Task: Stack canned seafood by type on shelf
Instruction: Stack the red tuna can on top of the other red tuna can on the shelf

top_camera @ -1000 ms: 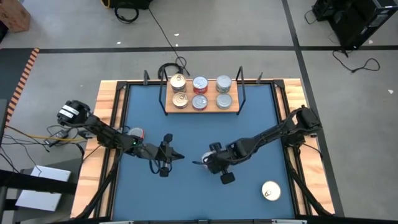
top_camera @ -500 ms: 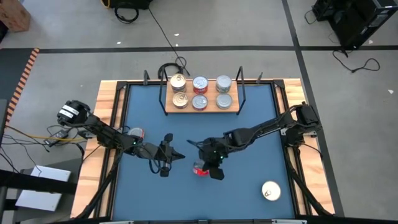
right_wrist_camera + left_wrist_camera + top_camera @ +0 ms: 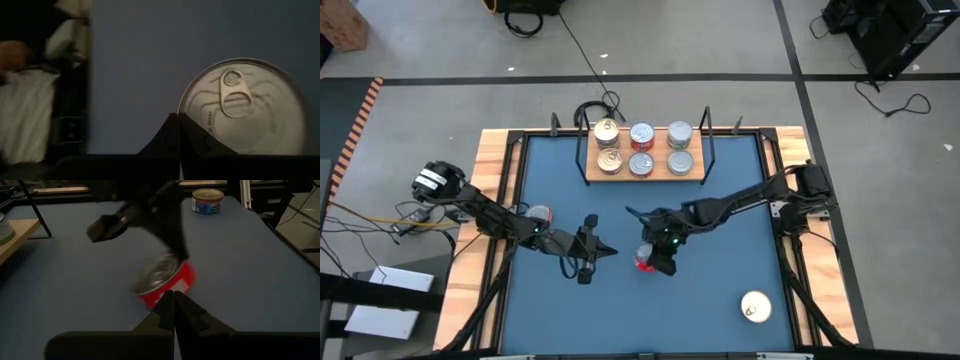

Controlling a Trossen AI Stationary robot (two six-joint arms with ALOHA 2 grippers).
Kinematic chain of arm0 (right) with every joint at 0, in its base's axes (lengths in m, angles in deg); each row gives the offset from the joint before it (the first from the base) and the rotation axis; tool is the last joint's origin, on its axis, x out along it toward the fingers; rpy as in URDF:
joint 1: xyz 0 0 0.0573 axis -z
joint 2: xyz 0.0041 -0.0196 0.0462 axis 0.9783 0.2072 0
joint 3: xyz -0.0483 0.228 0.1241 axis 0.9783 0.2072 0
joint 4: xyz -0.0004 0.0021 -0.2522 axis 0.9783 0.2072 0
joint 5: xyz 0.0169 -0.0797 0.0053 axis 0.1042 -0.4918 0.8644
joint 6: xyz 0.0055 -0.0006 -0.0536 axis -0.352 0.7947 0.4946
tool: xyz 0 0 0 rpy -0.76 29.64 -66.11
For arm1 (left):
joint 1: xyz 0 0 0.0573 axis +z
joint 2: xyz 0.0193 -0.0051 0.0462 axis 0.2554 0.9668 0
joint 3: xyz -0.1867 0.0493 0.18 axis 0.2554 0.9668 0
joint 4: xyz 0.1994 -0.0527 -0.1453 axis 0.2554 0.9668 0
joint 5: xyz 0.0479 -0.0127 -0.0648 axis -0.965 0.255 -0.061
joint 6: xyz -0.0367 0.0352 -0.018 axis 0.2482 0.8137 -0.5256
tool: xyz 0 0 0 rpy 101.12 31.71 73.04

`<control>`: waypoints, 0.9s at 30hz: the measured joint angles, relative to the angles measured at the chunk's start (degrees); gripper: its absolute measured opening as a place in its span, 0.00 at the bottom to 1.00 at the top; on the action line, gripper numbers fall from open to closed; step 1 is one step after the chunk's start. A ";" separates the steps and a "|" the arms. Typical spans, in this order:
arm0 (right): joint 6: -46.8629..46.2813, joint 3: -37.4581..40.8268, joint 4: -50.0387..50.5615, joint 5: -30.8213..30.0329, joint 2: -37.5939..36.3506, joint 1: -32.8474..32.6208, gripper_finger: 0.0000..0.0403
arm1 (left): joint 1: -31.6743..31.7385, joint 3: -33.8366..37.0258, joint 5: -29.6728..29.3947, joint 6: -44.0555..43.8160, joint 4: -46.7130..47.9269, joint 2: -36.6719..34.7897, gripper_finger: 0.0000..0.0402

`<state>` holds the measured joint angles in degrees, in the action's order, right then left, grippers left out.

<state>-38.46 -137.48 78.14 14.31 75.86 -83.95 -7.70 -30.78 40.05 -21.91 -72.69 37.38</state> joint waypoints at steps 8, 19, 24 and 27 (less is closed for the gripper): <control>2.05 -0.05 1.19 0.61 0.09 1.68 0.01 | 0.00 -0.02 0.07 -1.01 -0.24 0.00 0.01; 26.68 -4.02 21.89 -19.55 -0.81 -5.18 0.17 | 0.00 -0.04 0.04 -0.98 0.39 -0.02 0.01; 35.36 -4.00 25.00 -30.34 -0.81 -9.29 0.26 | 0.01 -0.04 0.04 -0.89 0.39 -0.02 0.01; 37.62 -4.00 24.89 -31.02 -0.79 -10.16 0.26 | 0.00 -0.04 0.04 -0.85 0.39 -0.02 0.01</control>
<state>-0.84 -141.48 103.02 -16.71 75.07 -94.11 -7.70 -30.83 40.10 -22.76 -72.30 37.36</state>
